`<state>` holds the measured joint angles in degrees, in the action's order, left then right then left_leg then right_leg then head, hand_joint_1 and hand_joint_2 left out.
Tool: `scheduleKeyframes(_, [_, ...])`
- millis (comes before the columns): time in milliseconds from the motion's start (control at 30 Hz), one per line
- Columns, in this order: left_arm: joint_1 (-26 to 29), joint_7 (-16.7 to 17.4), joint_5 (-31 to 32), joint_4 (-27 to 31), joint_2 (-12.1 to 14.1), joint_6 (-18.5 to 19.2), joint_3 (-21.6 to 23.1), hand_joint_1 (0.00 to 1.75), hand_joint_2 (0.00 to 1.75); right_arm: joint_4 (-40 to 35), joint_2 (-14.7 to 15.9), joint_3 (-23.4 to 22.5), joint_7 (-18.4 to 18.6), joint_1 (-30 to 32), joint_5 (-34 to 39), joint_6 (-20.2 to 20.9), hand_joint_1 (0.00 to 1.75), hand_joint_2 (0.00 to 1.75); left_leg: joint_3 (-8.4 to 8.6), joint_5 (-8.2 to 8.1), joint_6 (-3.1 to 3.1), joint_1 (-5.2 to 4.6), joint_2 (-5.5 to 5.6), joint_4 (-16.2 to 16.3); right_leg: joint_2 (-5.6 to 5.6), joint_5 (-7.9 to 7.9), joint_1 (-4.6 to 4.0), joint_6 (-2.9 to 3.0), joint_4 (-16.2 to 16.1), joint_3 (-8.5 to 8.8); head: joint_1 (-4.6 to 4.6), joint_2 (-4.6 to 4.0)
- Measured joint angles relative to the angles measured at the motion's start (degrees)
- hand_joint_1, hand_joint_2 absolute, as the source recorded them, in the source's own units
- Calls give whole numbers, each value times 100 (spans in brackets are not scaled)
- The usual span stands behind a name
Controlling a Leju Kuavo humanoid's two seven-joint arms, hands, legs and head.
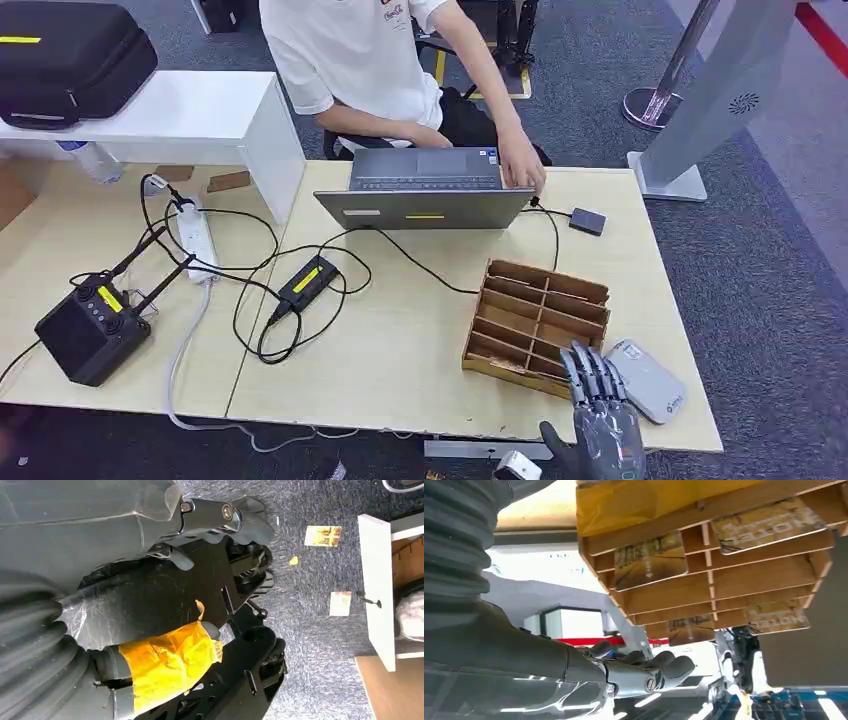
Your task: Pass the card to the sensor for recognition and then transmit it.
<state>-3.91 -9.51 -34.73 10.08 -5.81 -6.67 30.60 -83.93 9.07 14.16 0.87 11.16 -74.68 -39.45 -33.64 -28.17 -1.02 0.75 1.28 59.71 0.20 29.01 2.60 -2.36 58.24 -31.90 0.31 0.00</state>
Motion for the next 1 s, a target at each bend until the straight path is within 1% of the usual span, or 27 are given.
scheduleKeyframes(600, [-27,33,90,0,0,24,144,0,175,439,-42,18,24,-470,282,0,0,175,0,0,0,0,0,0,0,0,0,0,1,1,0,0])
scheduleKeyframes(900, [-28,35,96,0,0,24,157,0,175,476,-48,96,24,-526,308,-2,0,175,0,0,0,0,1,0,0,0,0,0,0,0,0,0])
scheduleKeyframes(1000, [-28,37,94,0,0,24,160,0,175,476,-48,98,74,-523,356,-9,0,175,0,0,0,0,0,0,0,0,0,0,0,0,0,0])
